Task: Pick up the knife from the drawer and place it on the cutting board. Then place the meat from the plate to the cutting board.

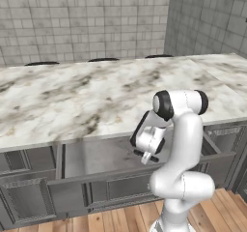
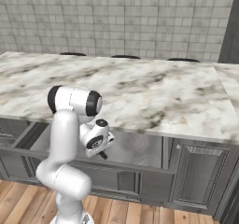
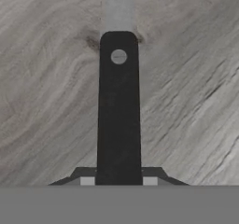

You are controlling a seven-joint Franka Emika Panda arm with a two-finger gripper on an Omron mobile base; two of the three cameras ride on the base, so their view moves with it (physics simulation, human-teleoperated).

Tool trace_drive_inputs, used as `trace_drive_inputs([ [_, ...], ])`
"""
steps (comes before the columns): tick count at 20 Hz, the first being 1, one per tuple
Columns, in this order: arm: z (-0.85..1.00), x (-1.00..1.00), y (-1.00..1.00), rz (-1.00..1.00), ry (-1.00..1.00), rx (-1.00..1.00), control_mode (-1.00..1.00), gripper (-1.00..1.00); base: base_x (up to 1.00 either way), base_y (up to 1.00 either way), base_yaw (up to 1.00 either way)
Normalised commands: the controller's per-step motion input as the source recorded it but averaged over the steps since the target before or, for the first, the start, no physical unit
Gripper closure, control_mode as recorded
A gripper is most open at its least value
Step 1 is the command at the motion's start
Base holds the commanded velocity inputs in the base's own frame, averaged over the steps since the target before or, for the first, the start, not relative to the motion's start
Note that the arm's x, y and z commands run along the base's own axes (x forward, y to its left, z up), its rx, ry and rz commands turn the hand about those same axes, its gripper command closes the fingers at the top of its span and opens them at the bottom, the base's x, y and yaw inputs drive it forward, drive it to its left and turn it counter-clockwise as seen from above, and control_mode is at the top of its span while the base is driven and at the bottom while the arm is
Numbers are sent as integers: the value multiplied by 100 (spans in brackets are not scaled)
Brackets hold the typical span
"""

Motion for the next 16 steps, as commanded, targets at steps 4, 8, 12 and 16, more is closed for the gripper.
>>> trace_drive_inputs([
  [4, 7, -16, 0, 31, 0, 0, -100, 100, 0, 0, 0],
  [8, 3, -17, 0, 36, 0, 0, -100, 100, 0, 0, 0],
  [12, 30, -18, 0, 35, 0, 0, -100, 100, 0, 0, 0],
  [16, 56, -27, 0, 30, 0, 0, -100, 100, 0, 0, 0],
])
